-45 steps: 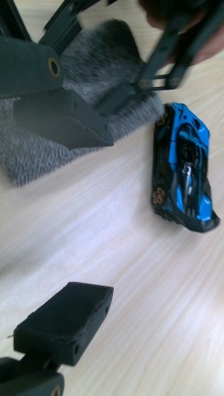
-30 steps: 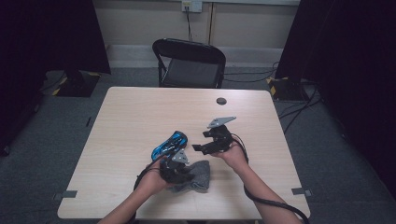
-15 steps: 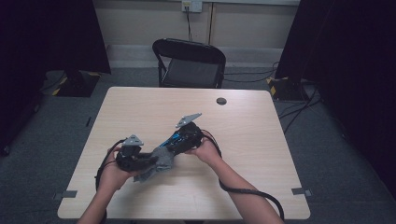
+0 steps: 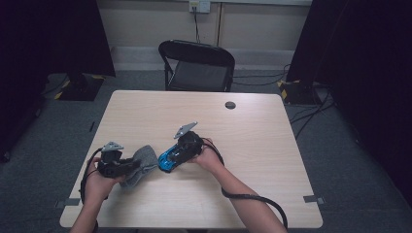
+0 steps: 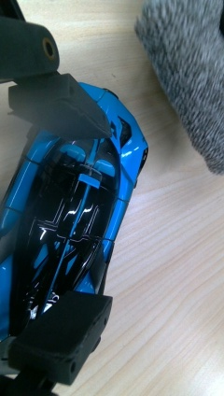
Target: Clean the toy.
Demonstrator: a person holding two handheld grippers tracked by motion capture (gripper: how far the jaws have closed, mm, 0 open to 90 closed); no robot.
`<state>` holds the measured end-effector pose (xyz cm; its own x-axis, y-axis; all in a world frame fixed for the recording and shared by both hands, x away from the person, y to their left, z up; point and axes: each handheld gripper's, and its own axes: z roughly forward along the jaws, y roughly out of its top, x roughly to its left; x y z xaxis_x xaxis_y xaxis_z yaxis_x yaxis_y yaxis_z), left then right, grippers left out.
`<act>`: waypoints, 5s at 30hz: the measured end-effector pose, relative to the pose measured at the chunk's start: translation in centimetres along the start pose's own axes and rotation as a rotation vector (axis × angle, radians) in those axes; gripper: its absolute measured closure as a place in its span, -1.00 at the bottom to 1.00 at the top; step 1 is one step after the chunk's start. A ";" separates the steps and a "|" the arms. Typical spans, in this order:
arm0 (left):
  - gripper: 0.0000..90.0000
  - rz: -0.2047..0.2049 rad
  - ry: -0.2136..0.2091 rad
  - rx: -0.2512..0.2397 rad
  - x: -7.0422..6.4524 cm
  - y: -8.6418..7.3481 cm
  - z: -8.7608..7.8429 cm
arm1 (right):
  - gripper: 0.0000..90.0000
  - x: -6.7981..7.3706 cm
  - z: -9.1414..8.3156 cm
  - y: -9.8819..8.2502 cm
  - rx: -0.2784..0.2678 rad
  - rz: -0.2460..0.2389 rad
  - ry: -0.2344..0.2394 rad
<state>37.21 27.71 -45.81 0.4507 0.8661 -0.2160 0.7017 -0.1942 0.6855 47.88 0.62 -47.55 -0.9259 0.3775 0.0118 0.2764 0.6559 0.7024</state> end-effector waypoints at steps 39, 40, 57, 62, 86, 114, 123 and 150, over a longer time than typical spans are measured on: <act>0.63 0.072 0.102 0.015 -0.6 -0.2 4.4 | -0.94 0.0 0.7 -0.6 -0.011 -0.012 -0.010; 0.67 0.046 0.096 0.026 -0.7 -0.2 4.4 | -0.94 0.1 0.7 -0.6 -0.014 -0.011 -0.012; 0.73 0.094 -0.073 0.153 -3.9 -0.5 3.6 | -0.93 0.1 0.8 -0.2 0.015 -0.008 -0.015; 0.73 0.143 -0.118 0.172 -5.0 -0.7 3.5 | -0.93 0.1 0.8 -0.3 0.015 -0.009 -0.015; 0.69 0.215 -0.246 0.139 -8.3 0.0 3.6 | -0.93 0.0 0.8 -0.2 0.018 -0.008 -0.012; 0.74 0.149 -0.020 -0.090 -3.7 0.7 0.1 | -0.93 0.1 0.8 0.0 0.036 -0.006 -0.011; 0.76 0.119 0.041 -0.038 -2.0 0.7 0.1 | -0.93 0.0 0.8 0.1 0.040 -0.011 -0.010; 0.76 0.041 0.110 0.057 -0.3 0.3 2.8 | -0.93 0.1 0.8 0.1 0.044 -0.010 -0.010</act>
<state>38.82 26.07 -47.48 0.4185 0.9016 -0.1090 0.7155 -0.2534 0.6510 48.03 1.23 -48.01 -0.9261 0.3772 -0.0026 0.2782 0.6877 0.6705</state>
